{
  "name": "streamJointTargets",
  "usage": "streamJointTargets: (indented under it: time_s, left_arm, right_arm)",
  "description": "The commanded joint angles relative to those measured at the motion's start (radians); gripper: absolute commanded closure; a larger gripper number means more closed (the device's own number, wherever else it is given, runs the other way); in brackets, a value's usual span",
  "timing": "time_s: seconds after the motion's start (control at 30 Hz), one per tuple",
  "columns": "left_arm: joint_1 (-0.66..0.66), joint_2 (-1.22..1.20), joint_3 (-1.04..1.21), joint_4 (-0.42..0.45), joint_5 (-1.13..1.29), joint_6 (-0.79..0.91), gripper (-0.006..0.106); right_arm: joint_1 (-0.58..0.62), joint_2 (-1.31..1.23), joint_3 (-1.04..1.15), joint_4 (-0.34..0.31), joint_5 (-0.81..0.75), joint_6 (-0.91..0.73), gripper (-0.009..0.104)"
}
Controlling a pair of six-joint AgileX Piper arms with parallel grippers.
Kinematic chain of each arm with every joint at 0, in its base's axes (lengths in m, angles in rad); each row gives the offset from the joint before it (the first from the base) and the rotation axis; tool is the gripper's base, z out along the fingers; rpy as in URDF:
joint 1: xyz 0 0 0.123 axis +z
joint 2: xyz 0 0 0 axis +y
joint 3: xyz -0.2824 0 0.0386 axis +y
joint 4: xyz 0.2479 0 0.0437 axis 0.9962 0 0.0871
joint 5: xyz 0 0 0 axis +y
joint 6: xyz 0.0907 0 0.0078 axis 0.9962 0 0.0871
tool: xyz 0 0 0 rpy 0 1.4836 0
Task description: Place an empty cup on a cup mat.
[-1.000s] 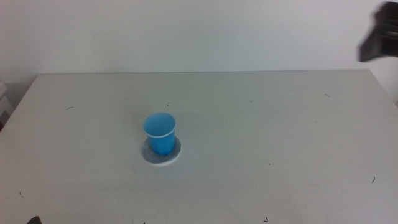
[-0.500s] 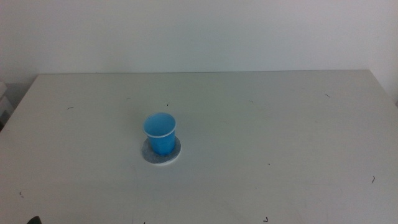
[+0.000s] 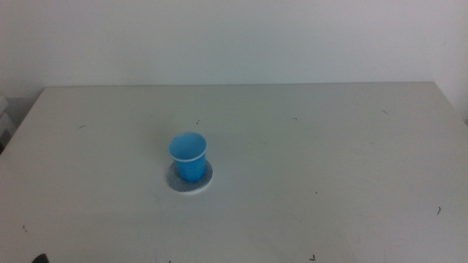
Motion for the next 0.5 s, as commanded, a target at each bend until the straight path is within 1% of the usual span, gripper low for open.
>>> streamJointTargets:
  time_s: [0.0, 0.07, 0.47]
  left_arm:
    - [0.001, -0.011, -0.006, 0.000, -0.068, -0.011, -0.005]
    - [0.001, -0.011, -0.006, 0.000, -0.068, -0.011, -0.005]
    - [0.001, -0.009, -0.006, 0.000, -0.067, -0.011, -0.005]
  right_arm:
    - [-0.006, -0.036, 0.043, -0.035, -0.174, 0.000, 0.016]
    - [-0.006, -0.069, 0.085, -0.047, -0.181, 0.000, 0.016]
    - [-0.009, -0.282, 0.311, -0.044, -0.166, 0.000, 0.017]
